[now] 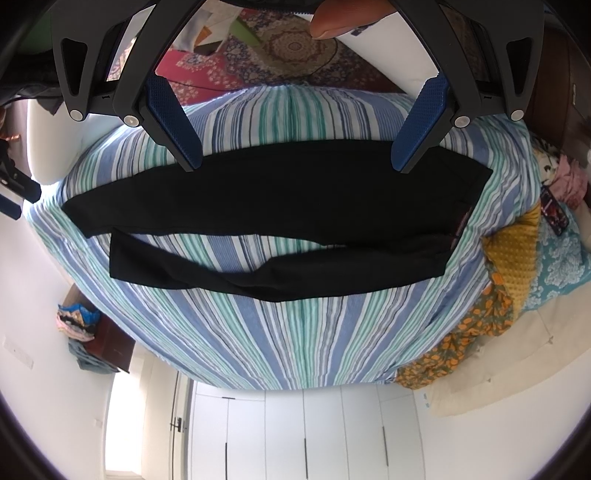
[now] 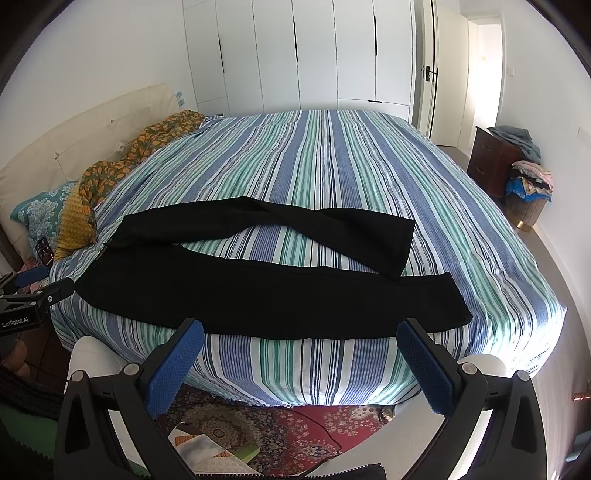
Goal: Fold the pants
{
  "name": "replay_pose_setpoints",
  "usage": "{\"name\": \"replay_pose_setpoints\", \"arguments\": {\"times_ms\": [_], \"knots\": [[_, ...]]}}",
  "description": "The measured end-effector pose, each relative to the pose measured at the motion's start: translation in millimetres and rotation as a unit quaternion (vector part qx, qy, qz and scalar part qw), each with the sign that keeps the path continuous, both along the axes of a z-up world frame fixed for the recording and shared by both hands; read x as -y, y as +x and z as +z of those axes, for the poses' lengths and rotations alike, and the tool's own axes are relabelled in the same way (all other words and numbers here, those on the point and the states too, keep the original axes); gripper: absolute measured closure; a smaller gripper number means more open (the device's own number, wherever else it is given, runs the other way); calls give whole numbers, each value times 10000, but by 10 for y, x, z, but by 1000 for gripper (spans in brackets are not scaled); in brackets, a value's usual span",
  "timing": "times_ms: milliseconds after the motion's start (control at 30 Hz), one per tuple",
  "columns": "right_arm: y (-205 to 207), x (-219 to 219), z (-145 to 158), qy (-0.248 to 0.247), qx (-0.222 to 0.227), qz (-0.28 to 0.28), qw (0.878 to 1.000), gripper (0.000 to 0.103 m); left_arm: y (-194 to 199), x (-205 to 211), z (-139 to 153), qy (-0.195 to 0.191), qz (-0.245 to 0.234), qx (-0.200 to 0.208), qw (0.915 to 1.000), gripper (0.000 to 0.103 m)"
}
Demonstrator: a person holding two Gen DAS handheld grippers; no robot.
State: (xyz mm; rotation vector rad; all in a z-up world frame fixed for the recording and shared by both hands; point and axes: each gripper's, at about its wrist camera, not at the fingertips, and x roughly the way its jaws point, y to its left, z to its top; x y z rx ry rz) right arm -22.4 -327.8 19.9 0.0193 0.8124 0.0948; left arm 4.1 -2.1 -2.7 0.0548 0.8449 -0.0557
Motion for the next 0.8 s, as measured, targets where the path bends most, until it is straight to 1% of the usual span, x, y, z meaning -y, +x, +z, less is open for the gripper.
{"name": "replay_pose_setpoints", "arguments": {"times_ms": [800], "knots": [[18, -11, -17, 11, -19, 19, 10000, 0, 1, 9, -13, 23, -2, 3, 10000, 1]]}}
